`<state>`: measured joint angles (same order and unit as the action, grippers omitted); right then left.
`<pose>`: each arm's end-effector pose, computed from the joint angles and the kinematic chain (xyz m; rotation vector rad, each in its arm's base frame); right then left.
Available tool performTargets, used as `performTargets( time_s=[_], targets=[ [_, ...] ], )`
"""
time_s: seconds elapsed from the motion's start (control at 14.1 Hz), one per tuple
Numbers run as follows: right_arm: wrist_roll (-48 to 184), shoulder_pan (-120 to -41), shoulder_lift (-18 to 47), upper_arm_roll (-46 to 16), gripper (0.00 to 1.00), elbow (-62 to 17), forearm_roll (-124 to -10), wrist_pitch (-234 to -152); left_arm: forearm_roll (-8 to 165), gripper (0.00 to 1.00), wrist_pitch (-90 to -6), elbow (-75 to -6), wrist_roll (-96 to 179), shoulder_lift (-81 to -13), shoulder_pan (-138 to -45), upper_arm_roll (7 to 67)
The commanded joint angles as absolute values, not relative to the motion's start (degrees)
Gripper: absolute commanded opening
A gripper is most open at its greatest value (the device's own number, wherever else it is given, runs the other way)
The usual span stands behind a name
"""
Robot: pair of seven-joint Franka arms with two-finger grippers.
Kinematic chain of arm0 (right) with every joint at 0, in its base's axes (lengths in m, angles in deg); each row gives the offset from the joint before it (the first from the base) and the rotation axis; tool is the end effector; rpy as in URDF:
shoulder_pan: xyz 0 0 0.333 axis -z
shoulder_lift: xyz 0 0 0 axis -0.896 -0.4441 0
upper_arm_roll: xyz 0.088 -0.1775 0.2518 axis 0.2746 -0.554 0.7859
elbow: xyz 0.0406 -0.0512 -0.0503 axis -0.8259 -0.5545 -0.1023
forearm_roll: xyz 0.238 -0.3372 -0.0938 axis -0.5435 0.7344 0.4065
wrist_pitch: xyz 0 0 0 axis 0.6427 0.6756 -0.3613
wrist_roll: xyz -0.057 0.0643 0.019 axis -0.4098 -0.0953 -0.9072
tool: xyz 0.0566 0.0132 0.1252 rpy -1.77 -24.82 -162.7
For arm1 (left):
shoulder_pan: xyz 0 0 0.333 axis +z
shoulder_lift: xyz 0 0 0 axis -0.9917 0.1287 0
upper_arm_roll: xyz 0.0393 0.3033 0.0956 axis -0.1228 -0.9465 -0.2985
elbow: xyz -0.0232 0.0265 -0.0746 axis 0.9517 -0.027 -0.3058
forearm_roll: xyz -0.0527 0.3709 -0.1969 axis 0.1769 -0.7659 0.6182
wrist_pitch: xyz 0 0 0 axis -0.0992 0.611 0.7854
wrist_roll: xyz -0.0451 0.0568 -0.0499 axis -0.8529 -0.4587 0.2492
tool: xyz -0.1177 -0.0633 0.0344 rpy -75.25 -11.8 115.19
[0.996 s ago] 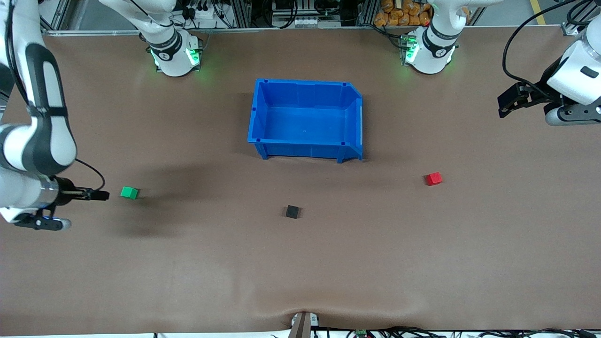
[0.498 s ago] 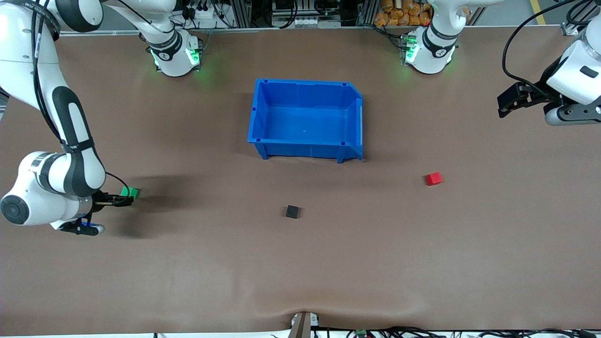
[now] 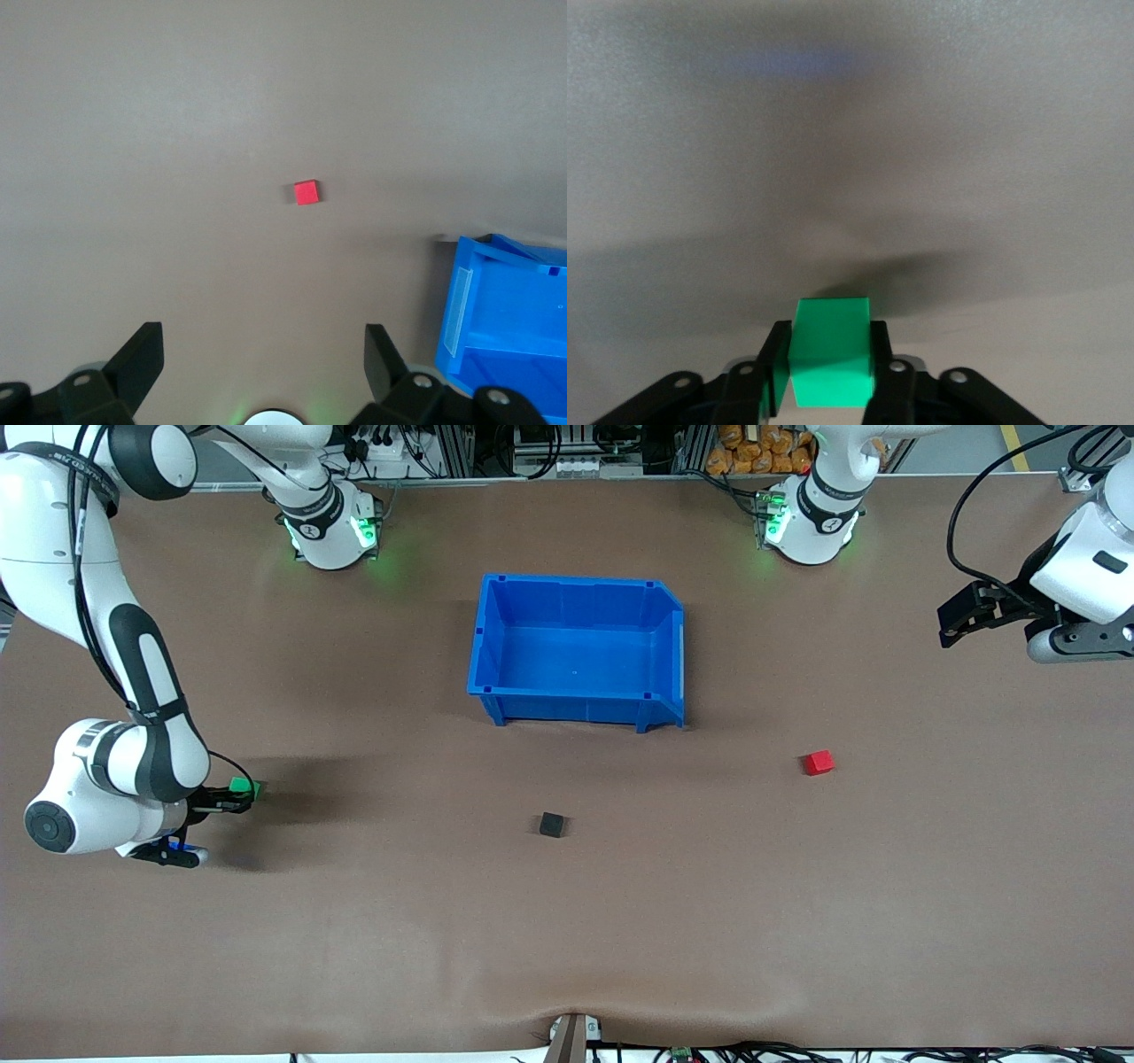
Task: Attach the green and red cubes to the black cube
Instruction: 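Lift the green cube with the right gripper toward the black cube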
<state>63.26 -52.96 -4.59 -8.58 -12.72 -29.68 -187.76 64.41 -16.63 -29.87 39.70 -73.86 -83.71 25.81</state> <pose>0.6638 -0.1147 0.1362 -3.0332 0.2538 0.5762 0.5668 -0.0699 0.6165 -3.0482 -0.0100 0.0208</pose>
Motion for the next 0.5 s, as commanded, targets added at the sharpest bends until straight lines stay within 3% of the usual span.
performTargets(
  time_s=[0.0, 0.14, 0.43],
  targets=[
    [62.7, -52.2, -5.0, -7.9, 0.0, -12.2, -30.4, -187.7, 64.3, 1.0, -15.8, -29.7, 39.8, -73.9, -83.7, 26.0],
    [61.8, -52.5, -4.5, -7.9, 0.0, -11.5, -30.6, -187.1, 64.3, 1.0, -15.8, -29.8, 40.2, -73.8, -83.5, 26.0],
    [43.7, -56.5, -4.3, -7.5, 0.0, -4.9, -34.4, -177.6, 64.2, 1.0, -15.8, -30.3, 40.1, -73.6, -83.8, 26.0]
  ],
)
